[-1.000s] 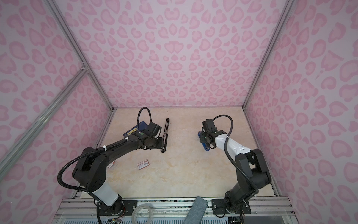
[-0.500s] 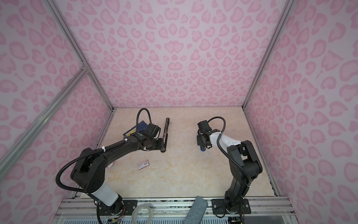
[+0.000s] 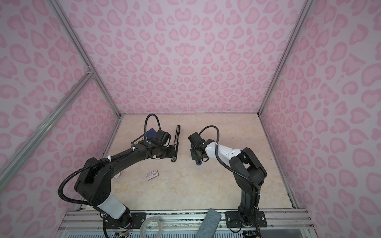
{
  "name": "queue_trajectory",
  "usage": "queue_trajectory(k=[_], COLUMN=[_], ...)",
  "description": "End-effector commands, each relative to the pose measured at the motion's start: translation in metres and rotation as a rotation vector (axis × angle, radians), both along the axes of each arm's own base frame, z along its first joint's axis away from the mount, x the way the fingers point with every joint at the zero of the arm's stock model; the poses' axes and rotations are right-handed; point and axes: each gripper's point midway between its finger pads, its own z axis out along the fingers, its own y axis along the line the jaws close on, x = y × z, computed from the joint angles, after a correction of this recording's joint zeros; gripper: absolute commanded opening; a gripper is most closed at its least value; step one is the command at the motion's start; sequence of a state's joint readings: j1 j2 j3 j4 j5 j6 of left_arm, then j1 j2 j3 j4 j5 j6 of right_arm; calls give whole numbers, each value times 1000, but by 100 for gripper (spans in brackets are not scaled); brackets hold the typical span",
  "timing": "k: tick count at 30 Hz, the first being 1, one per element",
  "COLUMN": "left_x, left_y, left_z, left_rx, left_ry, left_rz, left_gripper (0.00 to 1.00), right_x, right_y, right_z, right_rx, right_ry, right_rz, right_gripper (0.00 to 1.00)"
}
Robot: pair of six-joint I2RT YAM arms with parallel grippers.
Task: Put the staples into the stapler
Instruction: 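Grasp the blue stapler's top with the left gripper while the right shifts to its base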
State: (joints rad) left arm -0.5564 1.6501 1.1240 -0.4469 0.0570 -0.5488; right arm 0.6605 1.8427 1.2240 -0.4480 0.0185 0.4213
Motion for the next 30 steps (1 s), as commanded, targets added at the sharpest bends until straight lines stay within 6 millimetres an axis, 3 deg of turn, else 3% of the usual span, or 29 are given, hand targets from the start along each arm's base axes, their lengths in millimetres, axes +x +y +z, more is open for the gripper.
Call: queue_trajectory(k=[1,6,12,18,21,25,30], left_x=[0,-3,-11,-16,-13,-10,-10], left_y=[-4,-17,-57,-102,-119,-133,-143], left_z=[7,10,11,8,7,0,-15], left_rx=[-35,-85,-137,-154,-140,-110,-35], left_ry=[3,32,76,114,124,138,165], left_rz=[5,-14,-87,-155,-177,-187,-200], left_gripper=[52,54,60,66,68,76,72], right_x=[-4,-10,-21,-34,-40,-46,-49], right_y=[16,13,-26,-74,-88,-95,-95], right_z=[3,32,52,41,32,24,16], right_rx=[74,137,183,189,194,211,223], right_ry=[16,-46,-106,-117,-106,-97,-84], right_rz=[-14,-4,-80,-187,-222,-240,-242], right_gripper=[47,51,51,52,52,52,51])
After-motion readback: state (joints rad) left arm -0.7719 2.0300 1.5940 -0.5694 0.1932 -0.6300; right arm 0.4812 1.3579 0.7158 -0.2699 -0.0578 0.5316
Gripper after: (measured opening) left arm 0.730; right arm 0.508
